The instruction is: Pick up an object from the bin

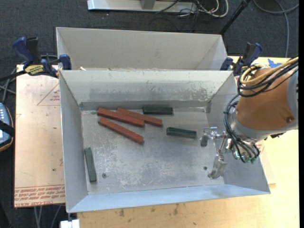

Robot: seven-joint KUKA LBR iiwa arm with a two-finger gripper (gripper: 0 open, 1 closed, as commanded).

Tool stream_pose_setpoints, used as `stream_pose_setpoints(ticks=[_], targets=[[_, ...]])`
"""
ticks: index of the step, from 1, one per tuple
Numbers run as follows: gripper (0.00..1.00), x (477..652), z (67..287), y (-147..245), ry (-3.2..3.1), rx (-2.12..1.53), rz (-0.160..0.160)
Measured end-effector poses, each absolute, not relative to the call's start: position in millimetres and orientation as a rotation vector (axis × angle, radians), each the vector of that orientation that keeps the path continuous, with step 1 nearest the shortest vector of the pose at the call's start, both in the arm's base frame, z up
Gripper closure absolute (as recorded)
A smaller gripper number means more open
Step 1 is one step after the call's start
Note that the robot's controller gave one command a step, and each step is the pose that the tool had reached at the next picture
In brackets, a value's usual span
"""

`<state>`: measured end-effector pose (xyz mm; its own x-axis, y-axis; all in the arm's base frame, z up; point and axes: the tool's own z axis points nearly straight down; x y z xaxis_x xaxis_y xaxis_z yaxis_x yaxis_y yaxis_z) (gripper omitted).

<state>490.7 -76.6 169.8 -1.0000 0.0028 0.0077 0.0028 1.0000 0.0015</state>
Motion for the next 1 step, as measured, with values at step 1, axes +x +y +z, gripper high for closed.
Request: stream_pose_setpoints(ticks=[1], targets=[[0.0, 492.6, 173.6, -76.3, -3.142, 0.0, -0.001]])
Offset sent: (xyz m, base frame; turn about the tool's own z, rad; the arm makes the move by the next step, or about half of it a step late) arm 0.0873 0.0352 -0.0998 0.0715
